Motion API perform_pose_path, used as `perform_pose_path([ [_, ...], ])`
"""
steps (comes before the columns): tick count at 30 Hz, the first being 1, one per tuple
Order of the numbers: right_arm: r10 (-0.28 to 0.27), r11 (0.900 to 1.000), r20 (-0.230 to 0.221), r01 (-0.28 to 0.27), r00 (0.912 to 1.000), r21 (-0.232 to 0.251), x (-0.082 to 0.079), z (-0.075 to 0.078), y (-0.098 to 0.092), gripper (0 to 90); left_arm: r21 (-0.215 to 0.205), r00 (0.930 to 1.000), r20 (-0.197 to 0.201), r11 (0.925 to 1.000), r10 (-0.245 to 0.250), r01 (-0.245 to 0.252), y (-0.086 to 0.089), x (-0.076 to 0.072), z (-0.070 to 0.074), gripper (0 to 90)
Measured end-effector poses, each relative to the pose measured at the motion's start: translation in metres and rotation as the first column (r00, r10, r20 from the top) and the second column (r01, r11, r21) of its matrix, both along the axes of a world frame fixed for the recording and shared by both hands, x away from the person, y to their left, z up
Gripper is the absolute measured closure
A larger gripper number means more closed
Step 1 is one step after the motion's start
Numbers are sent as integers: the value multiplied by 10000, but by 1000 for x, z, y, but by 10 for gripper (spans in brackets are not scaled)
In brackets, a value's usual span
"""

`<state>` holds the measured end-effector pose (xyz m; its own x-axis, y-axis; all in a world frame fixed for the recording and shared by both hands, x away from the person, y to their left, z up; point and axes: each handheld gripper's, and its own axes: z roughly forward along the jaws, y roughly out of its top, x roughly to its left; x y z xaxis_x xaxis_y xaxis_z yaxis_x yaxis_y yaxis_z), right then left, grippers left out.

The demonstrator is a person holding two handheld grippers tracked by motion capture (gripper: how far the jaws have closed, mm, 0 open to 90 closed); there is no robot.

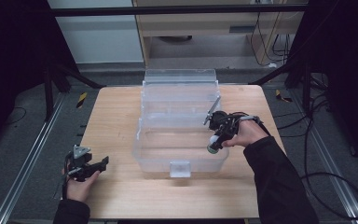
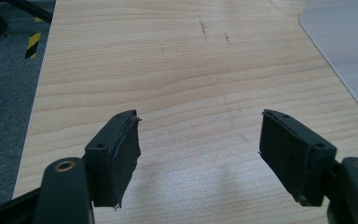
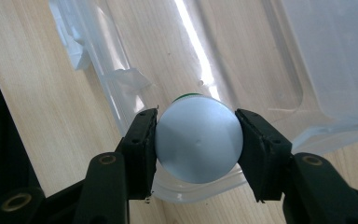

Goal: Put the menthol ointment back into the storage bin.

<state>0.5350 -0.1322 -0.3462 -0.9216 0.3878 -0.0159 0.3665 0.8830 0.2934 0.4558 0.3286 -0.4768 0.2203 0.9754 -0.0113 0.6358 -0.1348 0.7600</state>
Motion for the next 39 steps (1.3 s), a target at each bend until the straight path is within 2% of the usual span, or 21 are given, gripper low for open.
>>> perform_pose_path([
  [4,93,9999,19,-93,10000,-73,0,-7,-1,503,-8,10000,18,10000,22,-22,0,0,0,280],
  [10,-30,9999,-266,27,9996,-134,1,-19,-3,504,-9,10000,12,10000,19,-19,0,0,0,281],
  [13,73,9995,-198,-79,9998,-307,1,-23,-2,503,0,10000,11,10000,23,-23,0,0,0,281],
  [17,114,9997,-274,-120,9996,-212,1,-27,-2,503,-20,10000,30,10000,44,-44,1,0,0,281],
  [28,26,9993,-502,-44,9987,-362,2,-46,-11,503,15,10000,9,10000,27,-27,0,0,0,281],
  [30,58,9986,-445,-81,9990,-515,2,-47,-11,503,18,10000,9,10000,26,-26,0,0,0,282],
  [39,96,9979,-515,-129,9986,-630,2,-52,-10,502,-13,10000,18,10000,45,-45,1,0,0,282],
])
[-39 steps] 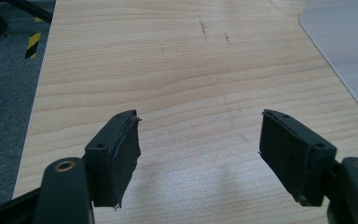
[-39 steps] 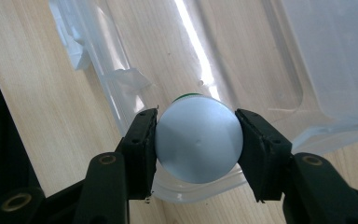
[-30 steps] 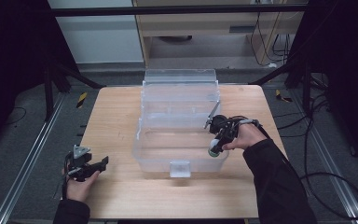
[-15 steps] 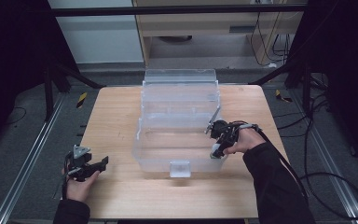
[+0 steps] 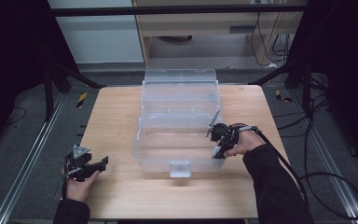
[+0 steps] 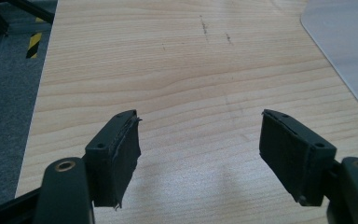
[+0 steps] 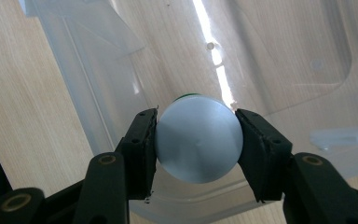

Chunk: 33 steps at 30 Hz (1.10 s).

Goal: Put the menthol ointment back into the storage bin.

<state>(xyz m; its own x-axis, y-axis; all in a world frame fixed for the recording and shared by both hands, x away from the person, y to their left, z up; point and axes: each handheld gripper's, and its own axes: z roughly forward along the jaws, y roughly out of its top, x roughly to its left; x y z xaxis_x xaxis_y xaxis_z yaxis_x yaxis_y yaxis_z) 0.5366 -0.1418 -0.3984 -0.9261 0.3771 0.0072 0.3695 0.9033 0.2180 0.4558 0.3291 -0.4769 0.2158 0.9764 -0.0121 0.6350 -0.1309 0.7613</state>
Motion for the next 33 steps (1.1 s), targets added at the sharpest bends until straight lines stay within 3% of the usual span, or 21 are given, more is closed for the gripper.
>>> perform_pose_path([
  [3,-40,9996,-60,42,10000,265,0,-2,-2,502,26,10000,-2,10000,-18,18,0,0,0,282],
  [33,-74,9999,73,73,9999,153,-2,-3,-1,479,20,10000,7,10000,-26,26,0,0,0,284],
])
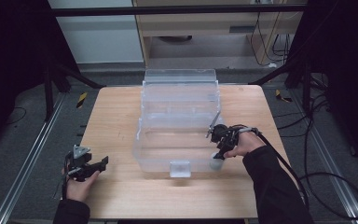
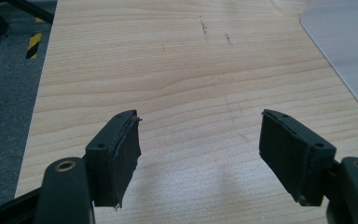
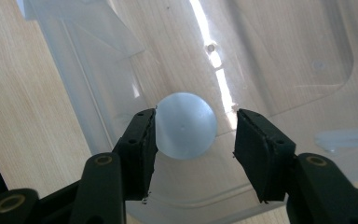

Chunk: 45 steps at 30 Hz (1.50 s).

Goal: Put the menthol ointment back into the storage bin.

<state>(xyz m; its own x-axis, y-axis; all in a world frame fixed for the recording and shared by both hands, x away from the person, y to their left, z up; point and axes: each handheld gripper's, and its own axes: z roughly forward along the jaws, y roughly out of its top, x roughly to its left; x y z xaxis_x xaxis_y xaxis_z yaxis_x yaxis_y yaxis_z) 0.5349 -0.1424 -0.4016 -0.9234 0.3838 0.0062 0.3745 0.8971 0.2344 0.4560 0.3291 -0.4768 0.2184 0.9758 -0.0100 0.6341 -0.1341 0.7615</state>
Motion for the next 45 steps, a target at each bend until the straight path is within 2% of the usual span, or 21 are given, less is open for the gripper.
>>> perform_pose_path([
  [3,-153,9997,81,151,9999,201,-2,6,-2,455,4,10000,-8,10000,-10,10,0,0,0,284],
  [8,-571,9941,726,500,9957,967,-10,23,-14,417,-1,10000,16,10000,-37,37,-1,-1,1,287],
  [12,-1206,9793,1496,930,9814,1796,-20,32,-28,341,-30,10000,25,10000,-56,56,-1,-1,1,294],
  [15,-1947,9562,1990,1407,9605,2566,-28,35,-43,298,-35,10000,8,10000,-84,84,-2,-1,0,304],
  [17,-2568,9331,2245,1807,9400,3109,-34,34,-53,270,-17,9999,-8,9999,-117,117,-2,-1,1,308],
  [19,-3234,9024,2267,2273,9187,3662,-40,31,-65,264,-36,9999,13,9999,-135,135,-3,-1,1,313],
  [20,-3647,8805,2332,2524,9015,4013,-43,29,-71,260,-43,9999,16,9999,-146,146,-3,-1,1,317],
  [21,-3842,8692,2347,2641,8929,4180,-45,27,-75,259,-53,9999,21,9999,-162,162,-3,-1,1,322],
  [23,-4381,8383,2414,2966,8659,4574,-50,19,-85,233,-66,9998,16,9998,-197,197,-3,-2,1,332],
  [24,-4671,8181,2388,3136,8513,4821,-52,13,-90,209,-67,9998,14,9998,-207,207,-3,-2,1,336],
  [28,-5525,7445,2103,3640,8065,5597,-57,-11,-106,203,-99,9997,-5,9996,-256,256,-3,-1,0,353],
  [29,-5691,7324,1988,3820,7979,5635,-57,-17,-110,188,-109,9996,-9,9996,-269,269,-3,-1,0,358],
  [31,-6044,7181,2166,4066,7666,5648,-58,-27,-117,187,-119,9996,1,9996,-272,272,-2,-2,1,365],
  [33,-6391,6878,2137,4247,7389,5887,-59,-37,-124,187,-131,9997,86,9996,-250,251,-2,-2,1,369],
  [35,-6668,6658,2089,4460,7153,5981,-59,-45,-130,186,-150,9997,117,9997,-209,211,-1,-2,1,372],
  [40,-7162,6260,1940,4943,6704,6031,-56,-66,-141,168,-135,9998,134,9998,-176,178,0,-1,0,367],
  [41,-7216,6231,1953,5000,6642,6015,-55,-68,-143,165,-129,9998,132,9998,-174,176,0,-1,0,366],
  [42,-7319,6148,2007,5040,6512,6067,-54,-72,-145,159,-137,9998,130,9998,-155,157,0,-1,0,363],
  [43,-7377,6089,1965,5107,6459,6070,-54,-74,-147,159,-153,9998,117,9998,-133,135,1,-1,-1,359],
  [44,-7510,5951,1927,5209,6316,6119,-54,-78,-149,156,-144,9999,96,9998,-117,118,1,-1,-1,354],
  [45,-7553,5907,1865,5293,6283,6091,-53,-80,-150,154,-135,9999,87,9998,-111,112,1,0,-2,350],
])
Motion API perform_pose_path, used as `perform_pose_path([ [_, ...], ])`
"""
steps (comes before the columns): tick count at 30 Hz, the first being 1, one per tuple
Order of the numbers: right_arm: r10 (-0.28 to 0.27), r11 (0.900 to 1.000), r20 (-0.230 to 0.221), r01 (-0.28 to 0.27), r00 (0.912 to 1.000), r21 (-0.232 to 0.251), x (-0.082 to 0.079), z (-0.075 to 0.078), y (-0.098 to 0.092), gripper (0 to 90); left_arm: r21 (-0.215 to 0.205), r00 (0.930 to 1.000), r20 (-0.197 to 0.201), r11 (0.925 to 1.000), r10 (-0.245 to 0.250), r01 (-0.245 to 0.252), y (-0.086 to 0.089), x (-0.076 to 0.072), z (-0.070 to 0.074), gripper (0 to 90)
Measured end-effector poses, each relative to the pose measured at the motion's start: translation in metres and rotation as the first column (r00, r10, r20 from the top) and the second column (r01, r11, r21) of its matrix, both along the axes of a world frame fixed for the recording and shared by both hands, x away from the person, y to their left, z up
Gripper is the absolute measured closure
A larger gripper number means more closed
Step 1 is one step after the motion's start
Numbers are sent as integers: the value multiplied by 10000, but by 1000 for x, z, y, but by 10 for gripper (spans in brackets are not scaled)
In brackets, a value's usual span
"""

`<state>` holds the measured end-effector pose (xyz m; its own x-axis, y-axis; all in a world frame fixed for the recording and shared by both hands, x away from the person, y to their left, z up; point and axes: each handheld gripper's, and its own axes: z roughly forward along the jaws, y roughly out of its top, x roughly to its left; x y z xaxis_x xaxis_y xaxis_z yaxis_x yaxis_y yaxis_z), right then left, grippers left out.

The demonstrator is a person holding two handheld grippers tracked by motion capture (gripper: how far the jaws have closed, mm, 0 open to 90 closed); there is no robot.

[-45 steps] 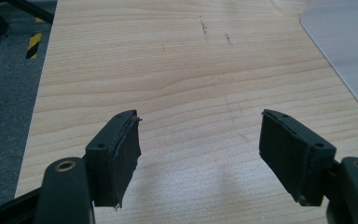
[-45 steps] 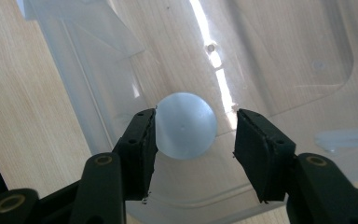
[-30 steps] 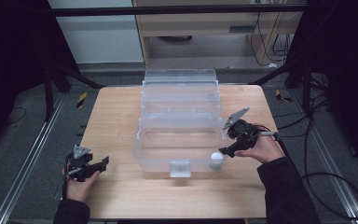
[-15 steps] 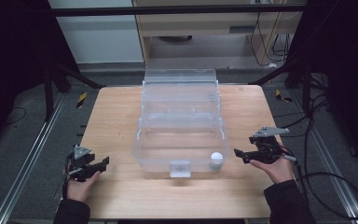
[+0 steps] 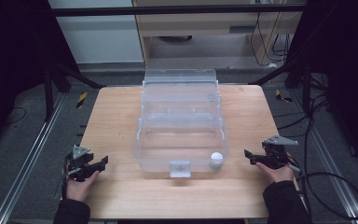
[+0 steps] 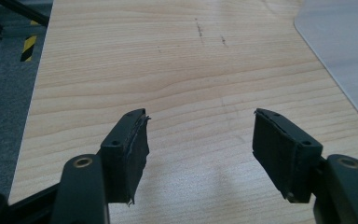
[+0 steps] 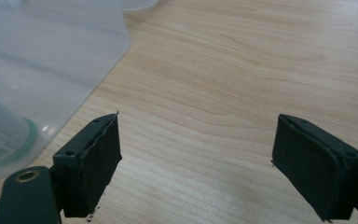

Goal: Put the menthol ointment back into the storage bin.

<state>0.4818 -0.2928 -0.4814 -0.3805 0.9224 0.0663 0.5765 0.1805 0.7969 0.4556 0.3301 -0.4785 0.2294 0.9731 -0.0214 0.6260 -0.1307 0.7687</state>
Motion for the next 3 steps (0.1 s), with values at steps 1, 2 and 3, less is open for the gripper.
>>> perform_pose_path([
  [1,-53,10000,71,54,10000,-70,0,-2,-1,154,-2,10000,-4,10000,7,-7,0,0,-1,346],
  [2,-93,9999,94,94,9999,-41,0,-3,-2,154,22,10000,-10,10000,13,-13,0,0,-1,341],
  [3,-124,9998,124,126,9998,-145,1,-5,-2,154,44,10000,-24,10000,12,-12,0,0,-1,336],
])
